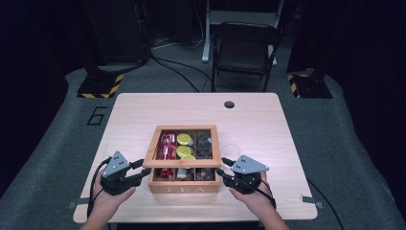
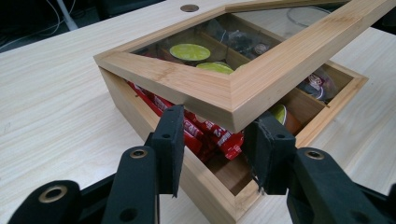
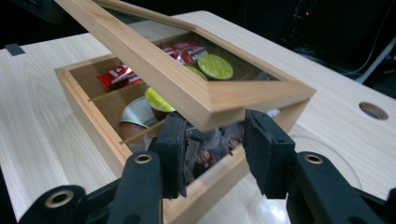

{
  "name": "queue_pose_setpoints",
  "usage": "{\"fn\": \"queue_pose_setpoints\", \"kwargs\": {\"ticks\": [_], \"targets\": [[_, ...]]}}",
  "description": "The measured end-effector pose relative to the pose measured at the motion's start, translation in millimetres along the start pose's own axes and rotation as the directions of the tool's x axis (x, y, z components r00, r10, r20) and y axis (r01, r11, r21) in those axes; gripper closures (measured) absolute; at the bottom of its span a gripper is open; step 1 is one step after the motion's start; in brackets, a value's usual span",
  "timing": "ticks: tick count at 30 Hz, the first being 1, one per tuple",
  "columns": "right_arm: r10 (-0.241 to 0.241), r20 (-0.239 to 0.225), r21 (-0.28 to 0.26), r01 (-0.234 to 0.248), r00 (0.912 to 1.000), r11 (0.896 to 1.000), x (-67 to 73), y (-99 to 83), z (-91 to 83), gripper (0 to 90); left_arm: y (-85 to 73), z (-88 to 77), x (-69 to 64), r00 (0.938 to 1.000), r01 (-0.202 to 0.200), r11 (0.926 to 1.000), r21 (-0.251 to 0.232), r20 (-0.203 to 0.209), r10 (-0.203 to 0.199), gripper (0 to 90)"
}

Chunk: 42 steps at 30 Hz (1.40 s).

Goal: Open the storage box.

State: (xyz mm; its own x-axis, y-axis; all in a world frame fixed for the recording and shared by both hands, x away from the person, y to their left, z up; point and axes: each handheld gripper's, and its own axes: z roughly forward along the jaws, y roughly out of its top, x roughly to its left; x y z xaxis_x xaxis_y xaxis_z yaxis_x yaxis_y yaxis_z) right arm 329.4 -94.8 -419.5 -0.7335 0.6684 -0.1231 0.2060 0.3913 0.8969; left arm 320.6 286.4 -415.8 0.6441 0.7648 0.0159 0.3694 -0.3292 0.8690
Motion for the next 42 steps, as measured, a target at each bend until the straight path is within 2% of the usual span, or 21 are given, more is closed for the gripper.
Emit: {"fn": "queue_pose_setpoints", "kwargs": {"ticks": [1,3,4,8,14,18,20,23,31,36,39,42], "targets": [[-0.022,0.016,0.001,0.022,0.9996,1.0,0.8,0.8,0.1,58.7,0.7,-0.7,0.7,1.0,-0.004,1.0,0.005,0.006,0.004,58.2],[-0.016,0.029,0.001,0.016,0.9994,1.0,2.6,2.1,0.1,58.9,2.0,-1.3,1.0,1.0,-0.003,1.0,0.006,0.006,0.003,58.1],[-0.013,0.026,-0.001,0.013,0.9996,1.0,1.7,2.7,-0.1,59.3,2.1,-0.2,0.4,1.0,0.004,0.9999,-0.014,-0.005,-0.004,58.1],[0.026,0.019,0.0,-0.026,0.9995,1.0,-0.9,6.7,-1.2,61.1,7.1,-0.7,0.9,0.9999,0.003,0.9999,-0.014,-0.013,-0.003,58.1],[0.064,0.005,0.008,-0.064,0.9979,0.998,-4.7,13.8,-1.8,61.3,13.1,-1.8,3.5,0.9999,0.014,0.9999,-0.007,-0.009,-0.014,58.1],[0.072,-0.008,0.025,-0.072,0.9974,0.997,-8.7,20.4,-2.3,61.5,18.1,-2.0,6.0,0.9997,0.025,0.9996,-0.015,-0.005,-0.025,58.2],[0.094,-0.016,0.029,-0.093,0.9955,0.995,-11.4,24.3,-2.1,61.5,21.9,-2.5,7.6,0.9997,0.026,0.9996,-0.011,-0.002,-0.026,58.2],[0.094,-0.032,0.044,-0.093,0.995,0.995,-16.6,30.5,-1.9,61.7,27.6,-2.7,10.1,0.9996,0.029,0.9995,-0.011,-0.003,-0.03,58.4],[0.112,-0.035,0.053,-0.11,0.9931,0.993,-25.8,45.0,-1.0,62.5,45.1,-4.0,16.8,0.9994,0.035,0.9994,0.002,-0.005,-0.035,59.2],[0.125,-0.018,0.037,-0.124,0.992,0.992,-30.1,54.0,-0.2,63.2,54.5,-4.2,22.8,0.9986,0.052,0.9986,-0.011,0.0,-0.052,60.0],[0.112,-0.006,0.022,-0.112,0.9937,0.993,-31.8,58.1,0.4,63.1,58.9,-4.0,25.9,0.9977,0.067,0.9977,-0.013,0.012,-0.067,60.1],[0.11,-0.006,0.037,-0.11,0.9939,0.993,-33.5,62.6,0.4,63.1,62.2,-3.9,27.5,0.9982,0.059,0.9982,-0.013,0.011,-0.059,60.1]]}}
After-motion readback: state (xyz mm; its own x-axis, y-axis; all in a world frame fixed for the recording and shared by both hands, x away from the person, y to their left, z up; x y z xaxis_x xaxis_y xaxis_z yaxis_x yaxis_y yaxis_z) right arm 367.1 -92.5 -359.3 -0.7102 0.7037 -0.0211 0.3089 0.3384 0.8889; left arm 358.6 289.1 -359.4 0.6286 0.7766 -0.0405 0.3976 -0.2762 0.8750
